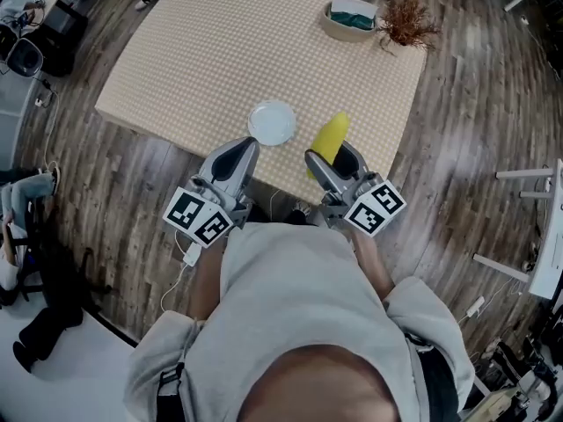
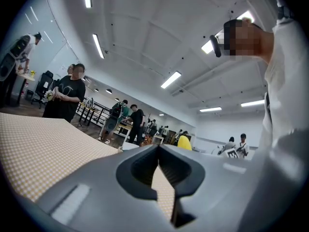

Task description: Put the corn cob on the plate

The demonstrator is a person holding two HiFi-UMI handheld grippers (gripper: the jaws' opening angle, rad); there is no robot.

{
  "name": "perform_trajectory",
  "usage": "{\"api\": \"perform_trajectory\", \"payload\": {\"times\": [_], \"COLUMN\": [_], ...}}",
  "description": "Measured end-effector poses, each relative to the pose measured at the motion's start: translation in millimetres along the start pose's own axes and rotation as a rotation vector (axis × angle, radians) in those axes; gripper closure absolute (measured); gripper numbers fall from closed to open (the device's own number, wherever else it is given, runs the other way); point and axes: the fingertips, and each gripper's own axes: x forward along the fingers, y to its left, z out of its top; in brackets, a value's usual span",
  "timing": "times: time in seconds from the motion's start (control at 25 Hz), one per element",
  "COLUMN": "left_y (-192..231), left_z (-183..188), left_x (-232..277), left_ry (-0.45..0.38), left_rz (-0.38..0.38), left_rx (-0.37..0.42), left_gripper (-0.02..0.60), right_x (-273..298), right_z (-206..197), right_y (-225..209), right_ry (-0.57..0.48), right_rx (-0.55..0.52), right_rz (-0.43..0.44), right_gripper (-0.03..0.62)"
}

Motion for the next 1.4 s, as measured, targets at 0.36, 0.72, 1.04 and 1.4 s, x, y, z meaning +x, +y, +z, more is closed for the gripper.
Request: {"api": "perform_trajectory", "payload": {"times": [0.36, 0.72, 1.04, 1.4], "left_y": [43, 89, 108, 116], "left_z": [15, 19, -17, -65], "left_x": [7, -13, -15, -16], "left_ry": [0.017, 0.058, 0.136, 0.224], "left_rz": [-0.046, -0.057, -0.050, -0.040], "left_rx": [0.010, -0.059, -0.104, -0.188], "left_gripper": [0.574, 0.574, 0.574, 0.574], "right_x": [41, 72, 68, 56], "right_z": [6, -19, -61, -105], "right_y": [-6, 2, -7, -32], "right_ry": [-0.038, -0.024, 0.034, 0.106], "right_rx": [-0.003, 0.030, 0.103, 0.179], "right_rz": [-0.054, -0.130, -0.201, -0.257], "right_gripper": [0.335, 0.335, 0.335, 0.335]}}
